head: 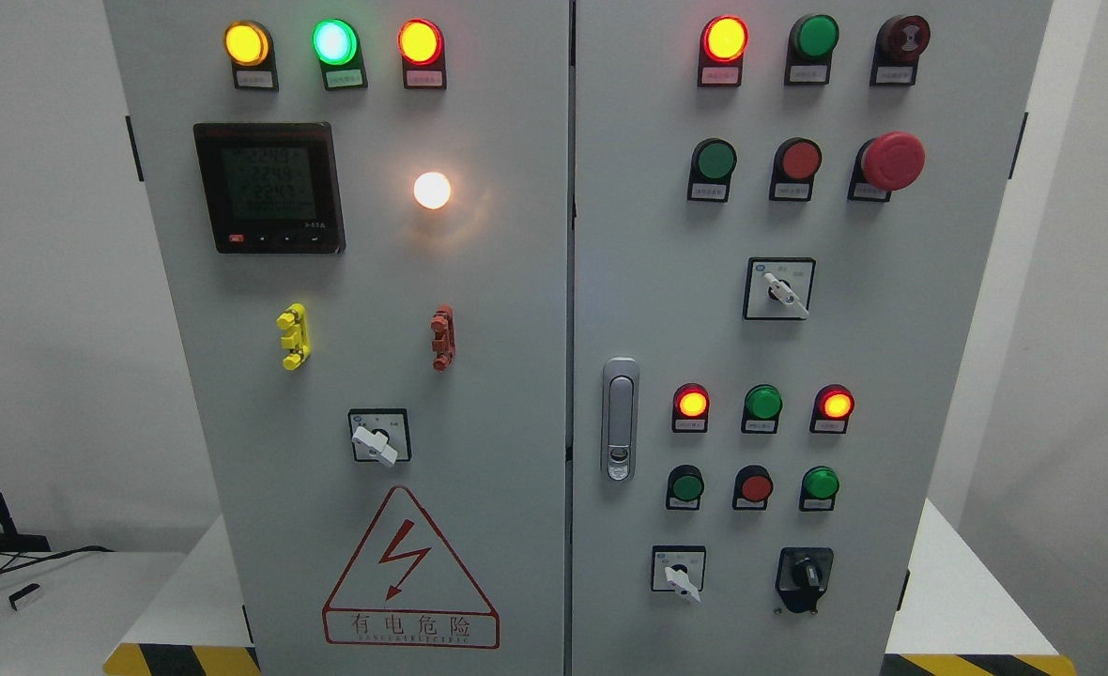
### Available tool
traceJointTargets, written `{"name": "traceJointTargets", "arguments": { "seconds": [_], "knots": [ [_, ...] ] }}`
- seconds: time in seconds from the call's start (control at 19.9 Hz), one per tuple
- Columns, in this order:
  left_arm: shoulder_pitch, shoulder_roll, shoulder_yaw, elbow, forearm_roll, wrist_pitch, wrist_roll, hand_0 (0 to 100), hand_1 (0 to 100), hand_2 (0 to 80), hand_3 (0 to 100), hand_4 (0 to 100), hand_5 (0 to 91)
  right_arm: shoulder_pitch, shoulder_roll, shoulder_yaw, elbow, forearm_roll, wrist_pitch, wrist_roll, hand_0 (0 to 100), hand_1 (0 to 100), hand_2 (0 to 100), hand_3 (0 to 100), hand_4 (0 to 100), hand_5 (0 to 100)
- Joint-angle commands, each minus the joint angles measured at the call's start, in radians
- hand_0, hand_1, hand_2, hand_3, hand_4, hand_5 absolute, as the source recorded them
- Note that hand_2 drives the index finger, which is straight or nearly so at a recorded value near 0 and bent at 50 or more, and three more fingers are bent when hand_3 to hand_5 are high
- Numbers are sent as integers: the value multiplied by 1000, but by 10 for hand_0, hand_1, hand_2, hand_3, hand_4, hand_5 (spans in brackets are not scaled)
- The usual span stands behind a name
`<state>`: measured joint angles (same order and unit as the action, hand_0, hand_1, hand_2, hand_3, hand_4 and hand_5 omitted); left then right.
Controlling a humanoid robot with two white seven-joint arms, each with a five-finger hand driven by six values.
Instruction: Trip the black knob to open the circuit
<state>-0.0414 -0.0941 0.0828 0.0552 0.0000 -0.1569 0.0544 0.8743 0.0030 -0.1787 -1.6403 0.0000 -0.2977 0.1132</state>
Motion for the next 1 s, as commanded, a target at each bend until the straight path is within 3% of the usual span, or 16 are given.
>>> {"name": "traceJointTargets", "arguments": {
  "seconds": [0.0, 0.25, 0.45, 0.95],
  "knots": [
    [0, -1, 0, 0, -31, 0, 1, 120, 389, 0, 0, 0, 0, -43, 18, -39, -177, 14, -4, 3, 316, 569, 356, 535, 469, 423],
    [0, 1, 0, 0, -31, 0, 1, 120, 389, 0, 0, 0, 0, -182, 15, -41, -150, 14, 21, 3, 318, 571, 365, 552, 481, 438],
    [0, 1, 0, 0, -31, 0, 1, 120, 389, 0, 0, 0, 0, -310, 0, -64, -153, 14, 107, 5, 314, 581, 377, 568, 495, 449],
    [0, -1, 0, 0, -31, 0, 1, 120, 389, 0, 0, 0, 0, -500, -11, -64, -139, 14, 222, 9, 319, 587, 384, 578, 509, 460]
  ]
}}
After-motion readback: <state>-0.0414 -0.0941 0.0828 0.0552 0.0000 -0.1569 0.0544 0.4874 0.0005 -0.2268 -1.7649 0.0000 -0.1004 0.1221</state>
